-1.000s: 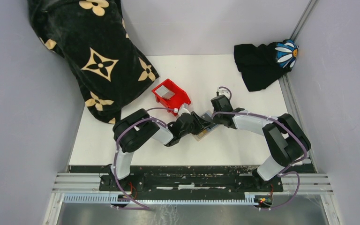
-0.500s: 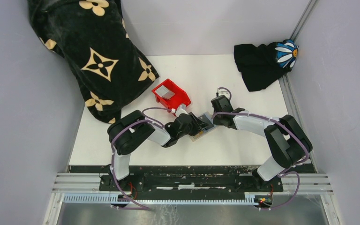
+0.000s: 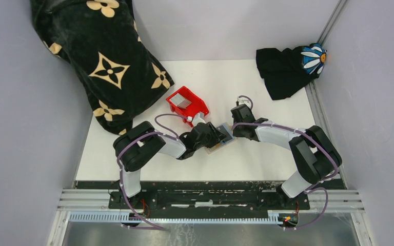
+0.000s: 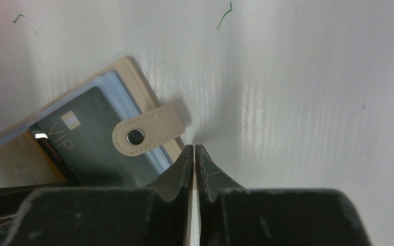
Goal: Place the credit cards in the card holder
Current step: Insert the credit card into the card holder, then pick up the credit card from the storage box.
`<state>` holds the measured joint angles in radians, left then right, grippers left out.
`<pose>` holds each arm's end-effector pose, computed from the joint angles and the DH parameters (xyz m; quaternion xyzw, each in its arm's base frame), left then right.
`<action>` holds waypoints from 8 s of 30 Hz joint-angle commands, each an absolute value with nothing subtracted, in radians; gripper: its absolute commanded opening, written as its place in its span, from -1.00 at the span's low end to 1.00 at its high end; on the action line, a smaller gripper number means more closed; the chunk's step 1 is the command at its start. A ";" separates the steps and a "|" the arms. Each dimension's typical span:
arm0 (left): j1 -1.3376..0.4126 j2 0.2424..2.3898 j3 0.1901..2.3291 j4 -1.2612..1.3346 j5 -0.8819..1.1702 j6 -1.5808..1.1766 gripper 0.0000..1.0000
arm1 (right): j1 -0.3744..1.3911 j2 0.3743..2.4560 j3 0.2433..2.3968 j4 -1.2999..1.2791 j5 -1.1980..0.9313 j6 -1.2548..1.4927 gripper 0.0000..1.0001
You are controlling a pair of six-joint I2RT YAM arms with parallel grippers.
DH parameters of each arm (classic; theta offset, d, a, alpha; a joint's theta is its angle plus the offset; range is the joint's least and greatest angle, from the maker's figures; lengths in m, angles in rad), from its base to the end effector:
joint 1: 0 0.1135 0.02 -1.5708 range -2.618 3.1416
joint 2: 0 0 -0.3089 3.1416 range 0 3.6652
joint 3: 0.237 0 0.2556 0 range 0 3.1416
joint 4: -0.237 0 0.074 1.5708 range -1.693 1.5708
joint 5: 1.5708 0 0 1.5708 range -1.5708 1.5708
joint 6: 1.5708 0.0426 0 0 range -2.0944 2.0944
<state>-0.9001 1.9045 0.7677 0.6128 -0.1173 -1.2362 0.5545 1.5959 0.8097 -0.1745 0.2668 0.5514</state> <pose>0.2406 -0.2952 0.1470 -0.1735 0.8476 -0.4128 0.2849 0.2709 0.1546 0.1945 0.0385 0.9454 0.0484 0.3199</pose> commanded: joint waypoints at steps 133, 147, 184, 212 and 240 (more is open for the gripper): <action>-0.998 1.749 0.919 -0.011 -0.492 -0.701 -0.81 | 0.605 1.673 0.832 -0.071 0.157 0.503 -0.74; -1.025 1.779 0.968 -0.005 -0.453 -0.694 -0.81 | 0.605 1.686 0.846 -0.077 0.144 0.500 -0.75; -1.030 1.721 0.959 0.035 -0.514 -0.721 -0.67 | 0.616 1.676 0.858 -0.106 0.199 0.487 -0.74; -1.003 1.119 0.537 0.038 -1.113 -1.050 0.47 | 0.632 1.649 1.211 -0.148 0.226 0.207 -0.41; -0.502 1.412 0.492 0.505 -0.548 -1.226 0.36 | 0.658 2.429 2.276 -0.424 -0.235 0.213 -0.16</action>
<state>-0.5236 1.3716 0.4358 0.4099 -0.6170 -1.1564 0.6537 2.4058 2.1780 -0.3634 -0.2153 0.2287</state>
